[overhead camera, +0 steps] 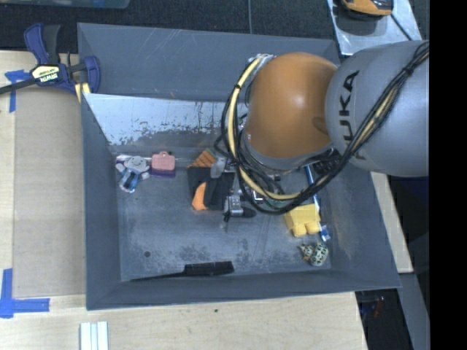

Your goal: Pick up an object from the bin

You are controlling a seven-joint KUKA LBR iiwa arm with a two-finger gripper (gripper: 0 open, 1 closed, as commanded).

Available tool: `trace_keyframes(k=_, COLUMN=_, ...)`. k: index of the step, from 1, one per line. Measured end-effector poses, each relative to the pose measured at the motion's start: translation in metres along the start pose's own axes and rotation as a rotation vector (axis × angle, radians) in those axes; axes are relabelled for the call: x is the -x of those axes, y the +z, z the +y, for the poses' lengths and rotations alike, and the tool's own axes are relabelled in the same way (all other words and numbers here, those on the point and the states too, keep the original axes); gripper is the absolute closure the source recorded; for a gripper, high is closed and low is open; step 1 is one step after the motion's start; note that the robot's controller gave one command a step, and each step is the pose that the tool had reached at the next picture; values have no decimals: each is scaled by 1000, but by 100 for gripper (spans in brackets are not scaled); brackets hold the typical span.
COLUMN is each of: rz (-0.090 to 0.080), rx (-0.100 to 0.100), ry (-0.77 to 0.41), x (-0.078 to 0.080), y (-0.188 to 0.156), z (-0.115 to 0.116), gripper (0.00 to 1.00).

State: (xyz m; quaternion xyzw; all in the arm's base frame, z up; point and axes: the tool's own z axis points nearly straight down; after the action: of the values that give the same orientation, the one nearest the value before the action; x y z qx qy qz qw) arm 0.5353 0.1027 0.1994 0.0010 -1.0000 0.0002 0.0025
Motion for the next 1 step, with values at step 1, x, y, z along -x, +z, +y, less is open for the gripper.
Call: trace_keyframes(k=1, rz=-8, rx=1, ry=2, x=2, y=-4, z=0, gripper=0)
